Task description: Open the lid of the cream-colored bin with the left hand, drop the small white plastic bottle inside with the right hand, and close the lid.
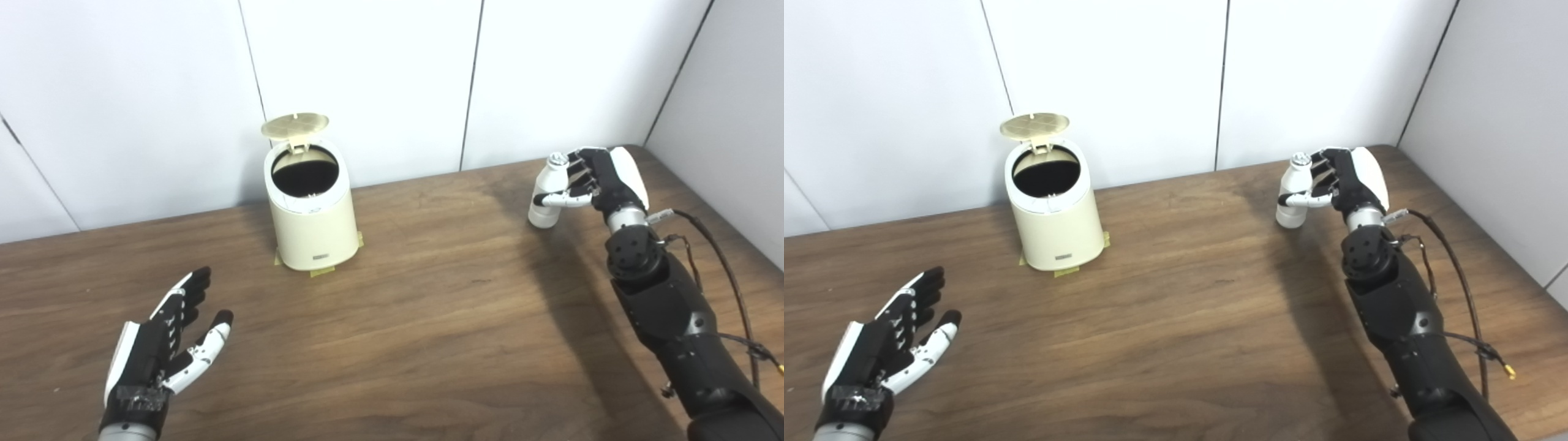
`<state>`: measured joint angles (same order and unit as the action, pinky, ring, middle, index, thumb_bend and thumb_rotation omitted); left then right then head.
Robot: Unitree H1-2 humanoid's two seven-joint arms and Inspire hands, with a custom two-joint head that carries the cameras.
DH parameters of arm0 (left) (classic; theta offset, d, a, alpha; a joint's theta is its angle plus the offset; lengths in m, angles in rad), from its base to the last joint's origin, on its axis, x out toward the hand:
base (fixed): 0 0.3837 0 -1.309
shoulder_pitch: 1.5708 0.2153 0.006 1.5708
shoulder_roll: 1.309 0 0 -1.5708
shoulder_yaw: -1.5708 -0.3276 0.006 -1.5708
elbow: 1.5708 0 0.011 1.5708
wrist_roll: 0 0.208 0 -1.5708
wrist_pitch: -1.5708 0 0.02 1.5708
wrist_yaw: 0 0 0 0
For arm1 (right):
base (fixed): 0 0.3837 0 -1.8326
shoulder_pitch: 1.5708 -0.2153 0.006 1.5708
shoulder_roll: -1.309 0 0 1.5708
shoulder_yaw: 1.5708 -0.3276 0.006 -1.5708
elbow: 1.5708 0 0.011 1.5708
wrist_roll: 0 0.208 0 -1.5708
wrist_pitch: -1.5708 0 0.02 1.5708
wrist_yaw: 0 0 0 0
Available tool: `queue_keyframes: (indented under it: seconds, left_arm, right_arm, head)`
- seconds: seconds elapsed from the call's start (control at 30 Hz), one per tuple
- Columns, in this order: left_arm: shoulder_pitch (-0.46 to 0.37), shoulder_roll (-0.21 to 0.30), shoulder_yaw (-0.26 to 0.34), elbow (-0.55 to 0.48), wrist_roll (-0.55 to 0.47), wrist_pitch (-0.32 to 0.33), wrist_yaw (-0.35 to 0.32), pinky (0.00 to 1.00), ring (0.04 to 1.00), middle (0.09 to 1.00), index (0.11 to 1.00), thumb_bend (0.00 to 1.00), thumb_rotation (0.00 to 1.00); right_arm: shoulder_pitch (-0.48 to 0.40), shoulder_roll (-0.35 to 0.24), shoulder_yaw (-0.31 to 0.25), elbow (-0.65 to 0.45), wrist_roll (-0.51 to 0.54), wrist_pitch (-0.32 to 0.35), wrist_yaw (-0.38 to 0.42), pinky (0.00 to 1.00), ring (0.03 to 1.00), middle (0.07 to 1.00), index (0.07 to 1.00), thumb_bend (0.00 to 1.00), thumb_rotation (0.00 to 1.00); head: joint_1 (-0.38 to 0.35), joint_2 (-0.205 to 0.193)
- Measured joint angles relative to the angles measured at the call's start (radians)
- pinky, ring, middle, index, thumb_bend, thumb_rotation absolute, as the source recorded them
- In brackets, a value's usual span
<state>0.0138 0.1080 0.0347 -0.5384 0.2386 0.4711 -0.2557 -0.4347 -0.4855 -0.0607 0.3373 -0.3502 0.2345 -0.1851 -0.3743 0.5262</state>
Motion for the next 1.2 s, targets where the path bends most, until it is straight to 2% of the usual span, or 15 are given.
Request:
queue_keyframes:
  seconds: [0.3,0.5,0.63,0.77,0.93,1.03,1.13,1.2]
  left_arm:
    - [0.001,-0.002,0.014,-0.003,0.005,0.0,-0.02,0.92,0.924,0.911,0.926,0.36,0.23]
    - [0.003,-0.032,0.009,-0.005,0.017,0.0,-0.031,0.94,0.931,0.922,0.939,0.35,0.22]
    - [0.005,-0.034,0.01,-0.005,0.016,0.0,-0.033,0.93,0.92,0.914,0.928,0.37,0.26]
    - [0.004,-0.027,0.018,-0.005,0.003,0.0,-0.03,0.91,0.913,0.912,0.925,0.36,0.27]
    - [0.006,-0.021,0.026,-0.005,-0.038,0.0,-0.016,0.9,0.913,0.917,0.934,0.35,0.27]
    - [0.012,-0.02,0.03,-0.005,-0.053,0.0,-0.007,0.88,0.906,0.915,0.938,0.34,0.28]
    - [0.023,-0.02,0.029,-0.005,-0.064,0.0,0.015,0.86,0.894,0.907,0.934,0.35,0.32]
    - [0.024,-0.021,0.029,-0.003,-0.077,0.0,0.02,0.88,0.914,0.925,0.947,0.35,0.42]
  right_arm:
    - [0.002,0.018,0.007,-0.033,0.0,0.026,0.009,0.36,0.384,0.492,0.511,0.52,0.0]
    - [0.065,0.016,0.007,-0.247,-0.018,-0.001,0.012,0.36,0.38,0.489,0.517,0.52,0.0]
    - [0.076,0.024,0.004,-0.357,-0.027,-0.01,0.018,0.34,0.381,0.504,0.511,0.52,0.0]
    - [0.076,0.075,-0.001,-0.454,-0.027,0.0,0.031,0.33,0.381,0.5,0.518,0.52,0.0]
    - [0.073,0.129,0.022,-0.565,-0.028,0.013,0.081,0.32,0.378,0.503,0.524,0.51,0.0]
    - [0.054,0.163,0.034,-0.626,-0.029,0.073,0.121,0.29,0.365,0.495,0.537,0.51,0.0]
    - [0.025,0.198,0.078,-0.692,-0.049,0.112,0.159,0.35,0.374,0.482,0.54,0.51,0.0]
    - [0.001,0.207,0.121,-0.709,-0.081,0.113,0.179,0.32,0.358,0.476,0.548,0.51,0.0]
  head:
    - [0.023,0.014]
    - [0.052,0.015]
    - [0.067,0.015]
    - [0.104,0.021]
    - [0.127,0.031]
    - [0.152,0.052]
    - [0.156,0.104]
    - [0.176,0.121]
